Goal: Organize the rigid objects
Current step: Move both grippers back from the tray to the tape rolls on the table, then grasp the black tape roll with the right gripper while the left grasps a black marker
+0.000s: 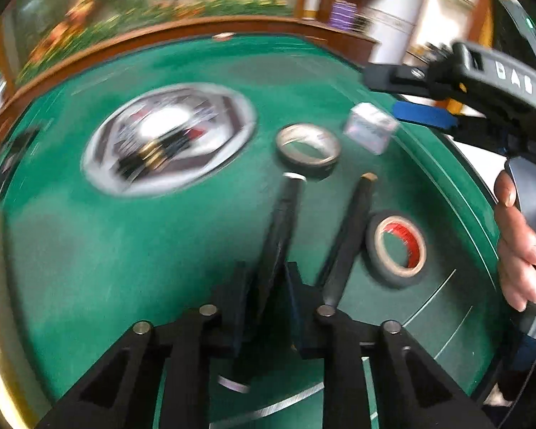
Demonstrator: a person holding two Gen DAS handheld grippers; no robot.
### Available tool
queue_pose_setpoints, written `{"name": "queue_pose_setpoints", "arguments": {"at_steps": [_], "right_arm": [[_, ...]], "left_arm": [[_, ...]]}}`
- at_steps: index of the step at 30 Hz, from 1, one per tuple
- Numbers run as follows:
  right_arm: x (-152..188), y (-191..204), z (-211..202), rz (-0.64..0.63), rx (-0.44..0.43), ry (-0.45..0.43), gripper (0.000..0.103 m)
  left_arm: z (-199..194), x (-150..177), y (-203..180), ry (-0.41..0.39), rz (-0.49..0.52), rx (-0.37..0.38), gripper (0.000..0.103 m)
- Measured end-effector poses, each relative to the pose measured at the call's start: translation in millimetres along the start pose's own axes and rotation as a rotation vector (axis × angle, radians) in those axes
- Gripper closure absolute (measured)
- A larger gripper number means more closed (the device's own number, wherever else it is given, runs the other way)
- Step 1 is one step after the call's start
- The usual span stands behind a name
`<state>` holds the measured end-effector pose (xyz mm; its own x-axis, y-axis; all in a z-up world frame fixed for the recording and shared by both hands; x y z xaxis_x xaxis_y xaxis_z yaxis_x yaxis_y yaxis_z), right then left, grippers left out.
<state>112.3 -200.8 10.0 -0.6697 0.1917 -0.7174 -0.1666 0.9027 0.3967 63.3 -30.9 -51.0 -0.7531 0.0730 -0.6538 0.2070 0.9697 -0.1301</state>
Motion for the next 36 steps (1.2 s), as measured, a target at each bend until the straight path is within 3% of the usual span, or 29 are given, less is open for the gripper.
{"name": "queue_pose_setpoints", "arguments": {"at_steps": [5,10,12,16,19,21,22,23,30,36], "right_arm": [[14.9,9.5,16.1,-0.063,-0.002,0.068,0.038],[23.9,13.0,31.9,-0.176,0.075,0.100,0.038],[25.8,14.2,37.0,-0.224,0.106,0.104,0.036],[29.3,11.4,50.6,-0.291,0.169,0.132,0.033],[33.5,13.2,58.2,-0.331,0.179,0.157,0.033],[39.3,16.2,61.9,-0.364,0.179,0.177,0.033],[40.1,17.2,63.4,-0.373,0.176,0.175,0.030],[41.3,17.1,65.0,-0.387,0.185,0.180,0.030],[42.8,15.1,66.2,-0.374,0.181,0.184,0.027],[46.2,19.6,69.0,-0.435,0.213,0.177,0.027]], "left_arm": [[-24.9,22.4,20.7,-0.013,-0.086,-0.037,0.089],[-25.0,22.8,24.2,-0.005,-0.096,-0.060,0.089],[-22.1,20.8,23.9,-0.001,-0.077,-0.076,0.083],[-9.5,10.9,24.3,0.005,-0.054,-0.090,0.036],[-6.6,11.1,24.6,-0.020,0.005,-0.155,0.041],[-8.7,9.6,24.5,-0.032,0.000,-0.150,0.064],[-8.8,8.6,26.8,-0.034,-0.006,-0.152,0.080],[-9.2,8.3,28.8,-0.034,-0.016,-0.149,0.088],[-11.4,10.1,34.7,-0.048,-0.057,-0.139,0.089],[-12.2,11.0,35.9,-0.057,-0.068,-0.148,0.089]]}}
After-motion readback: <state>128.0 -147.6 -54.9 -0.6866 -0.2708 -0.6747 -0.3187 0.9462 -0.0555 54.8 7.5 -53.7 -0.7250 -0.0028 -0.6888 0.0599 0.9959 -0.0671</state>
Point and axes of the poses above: each gripper's, at about its wrist camera, not at the fingertips, and z roughly the way its jaws point, y to its left, x to its underside, the point moved 9 cm from there along z, roughly the way its jaws point, and after that the axes turned 8 degrees about -y, right-handed, at the moved point
